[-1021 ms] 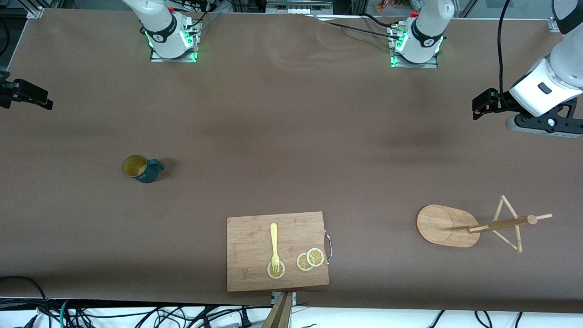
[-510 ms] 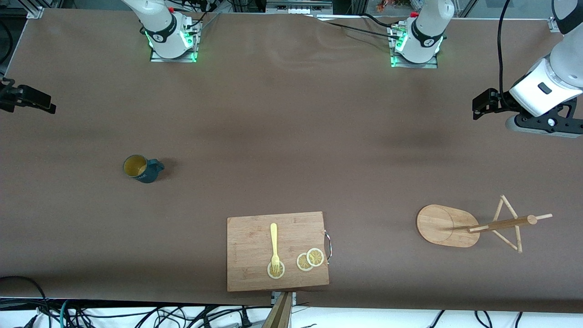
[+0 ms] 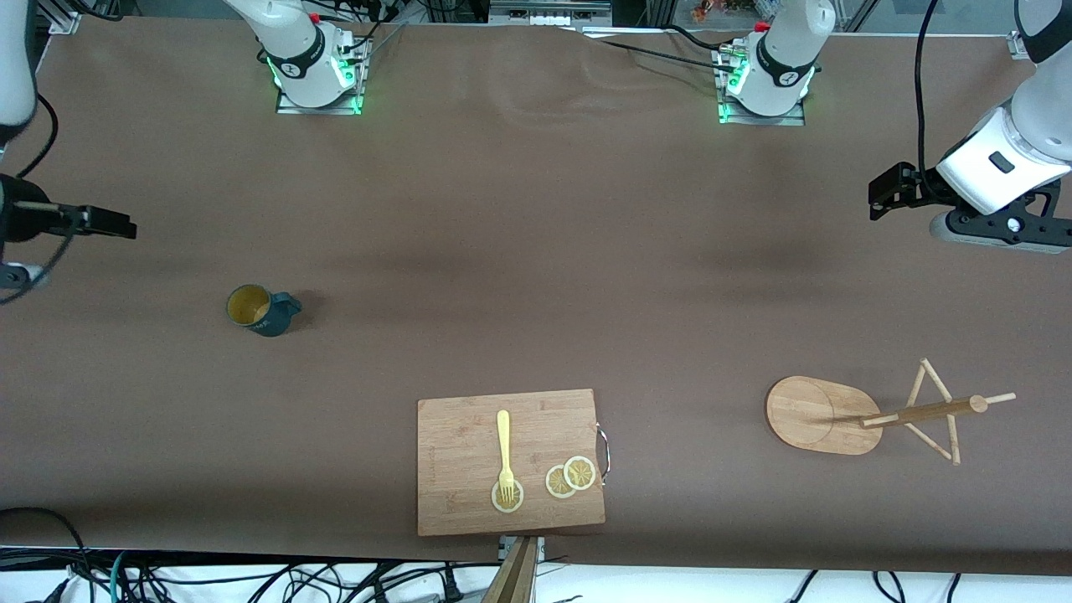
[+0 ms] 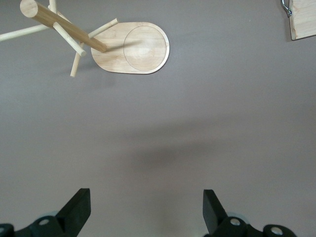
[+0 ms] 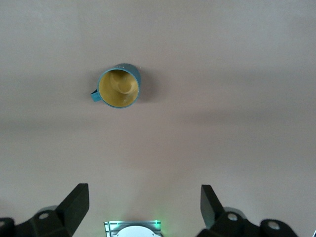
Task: Pass cup and hang on rack
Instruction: 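Reach the right gripper down to the teal mug rim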
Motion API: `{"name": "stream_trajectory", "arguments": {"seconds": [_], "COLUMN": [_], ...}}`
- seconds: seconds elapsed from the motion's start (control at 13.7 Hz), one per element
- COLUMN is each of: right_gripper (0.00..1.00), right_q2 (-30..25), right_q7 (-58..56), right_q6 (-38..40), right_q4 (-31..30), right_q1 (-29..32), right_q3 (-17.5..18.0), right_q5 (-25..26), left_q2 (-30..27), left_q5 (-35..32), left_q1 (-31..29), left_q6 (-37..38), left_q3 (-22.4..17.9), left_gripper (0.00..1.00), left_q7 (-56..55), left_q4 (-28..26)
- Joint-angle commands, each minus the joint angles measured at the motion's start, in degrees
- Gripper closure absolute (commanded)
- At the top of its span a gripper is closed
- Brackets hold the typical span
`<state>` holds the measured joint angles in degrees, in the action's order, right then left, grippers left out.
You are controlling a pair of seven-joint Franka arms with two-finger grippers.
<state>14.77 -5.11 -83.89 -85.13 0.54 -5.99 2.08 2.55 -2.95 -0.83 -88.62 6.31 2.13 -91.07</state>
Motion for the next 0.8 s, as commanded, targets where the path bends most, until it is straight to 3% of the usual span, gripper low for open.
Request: {"name": "stream_trajectory", "arguments": {"seconds": [0.0,0.73], "right_gripper": [0.0,0.0], "right_q2": [4.02,4.22], "right_q7": [-0.52,-0.61], "right_q6": [-1.61,-22.17], "right_q4": [0.32,-17.95], "right_q1": [0.51,0.42], "right_q3": [0.1,0.19], "right_q5": [-1.11,-2.26], "left_q2": [-0.18,-0.18], "left_q5": [1.37,1.37], "left_q1": [-0.14,-0.14], "left_q6": [0.91,0.91], "left_q3": [-0.07,0.01], "left_gripper": [0.0,0.0], "left_q7": [-0.02,-0.02], "left_q4": [0.63,0.63]}}
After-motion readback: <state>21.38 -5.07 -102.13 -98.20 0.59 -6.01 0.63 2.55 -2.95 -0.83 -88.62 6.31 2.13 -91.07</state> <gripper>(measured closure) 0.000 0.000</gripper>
